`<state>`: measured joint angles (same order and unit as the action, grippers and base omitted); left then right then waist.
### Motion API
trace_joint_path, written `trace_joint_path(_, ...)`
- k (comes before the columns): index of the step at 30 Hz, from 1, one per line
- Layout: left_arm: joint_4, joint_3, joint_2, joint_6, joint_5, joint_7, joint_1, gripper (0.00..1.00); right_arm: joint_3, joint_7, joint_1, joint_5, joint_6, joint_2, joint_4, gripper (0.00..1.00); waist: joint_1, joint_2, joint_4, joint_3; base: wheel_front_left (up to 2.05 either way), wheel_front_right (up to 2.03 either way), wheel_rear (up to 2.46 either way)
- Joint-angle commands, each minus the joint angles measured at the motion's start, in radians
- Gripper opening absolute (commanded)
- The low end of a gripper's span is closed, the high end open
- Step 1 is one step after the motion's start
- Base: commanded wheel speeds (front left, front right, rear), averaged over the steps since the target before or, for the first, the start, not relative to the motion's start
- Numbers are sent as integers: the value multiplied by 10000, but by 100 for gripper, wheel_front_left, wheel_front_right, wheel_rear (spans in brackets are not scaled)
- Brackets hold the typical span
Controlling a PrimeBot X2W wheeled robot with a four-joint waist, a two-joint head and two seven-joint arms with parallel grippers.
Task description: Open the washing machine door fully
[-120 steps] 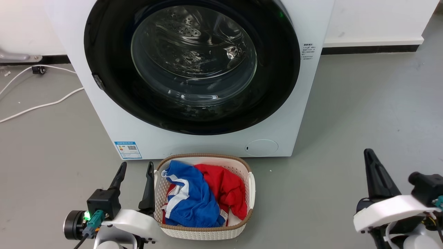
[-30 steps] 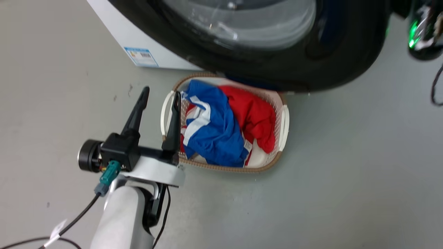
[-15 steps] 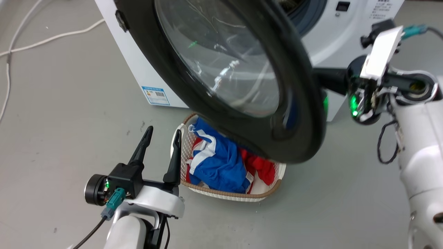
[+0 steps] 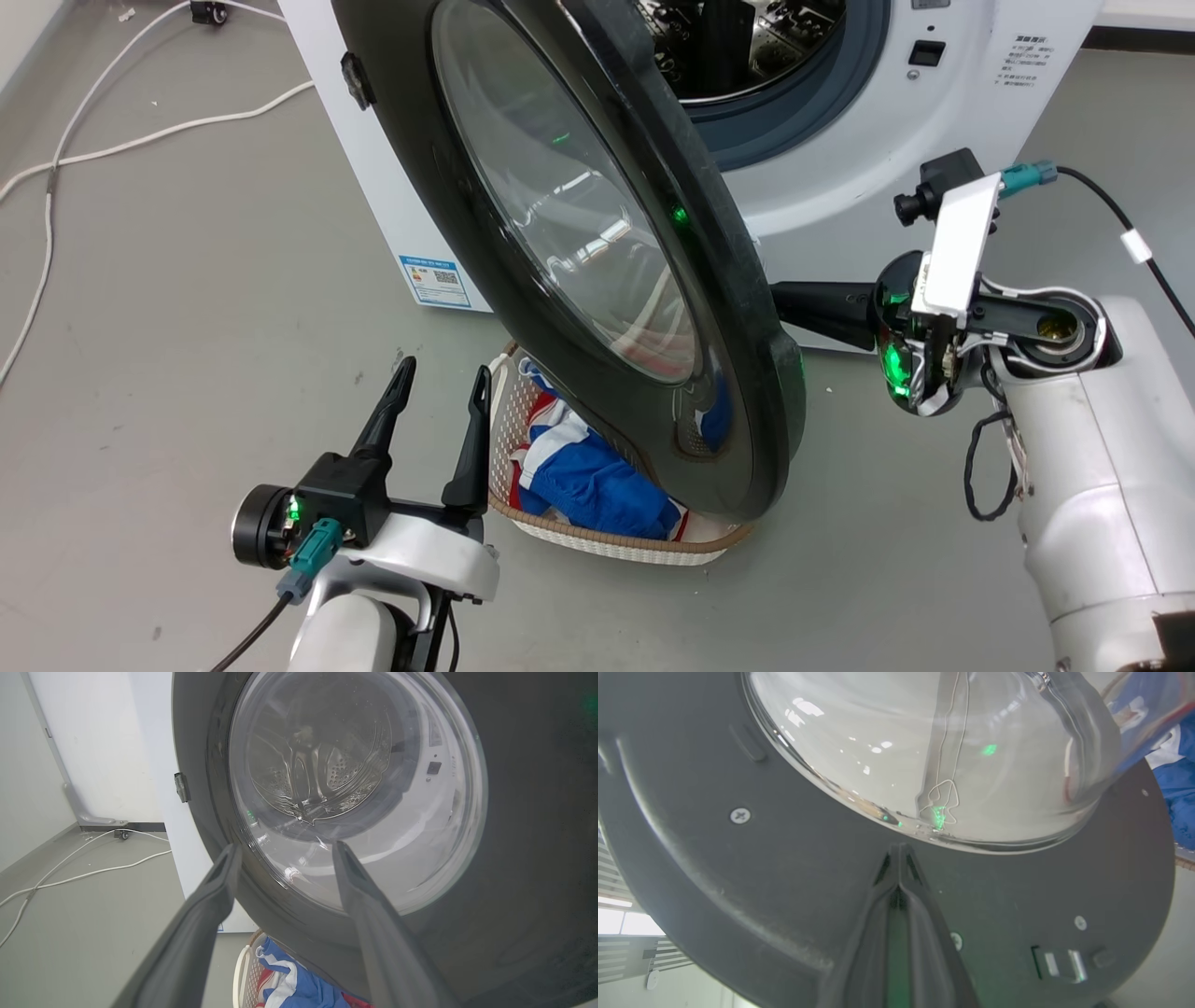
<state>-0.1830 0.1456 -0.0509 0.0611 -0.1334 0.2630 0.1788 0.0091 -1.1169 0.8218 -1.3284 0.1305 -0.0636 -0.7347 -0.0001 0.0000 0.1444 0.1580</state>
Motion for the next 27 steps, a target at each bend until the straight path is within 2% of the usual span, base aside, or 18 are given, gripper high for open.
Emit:
trace_joint_path(1,-13,-3,6,-38,-10,26,-70,100,-34,37,-238,-57,4,103,73,0,1,0,-8,-29,0,0,0)
trace_joint_path(6,-64,-21,6,-58,-39,26,-210,100,-442,591,-726,-150,4,109,627,0,1,0,-100,-275,0,0,0)
trace_joint_path(14,-97,-183,-42,-49,14,26,-502,100,-1633,2617,-2312,-54,4,80,2353,0,1,0,-520,-656,0,0,0)
trace_joint_path(27,-238,-451,-173,-29,-23,26,-1007,100,-2586,5184,-6484,595,4,133,5230,0,1,0,-1084,-1272,0,0,0)
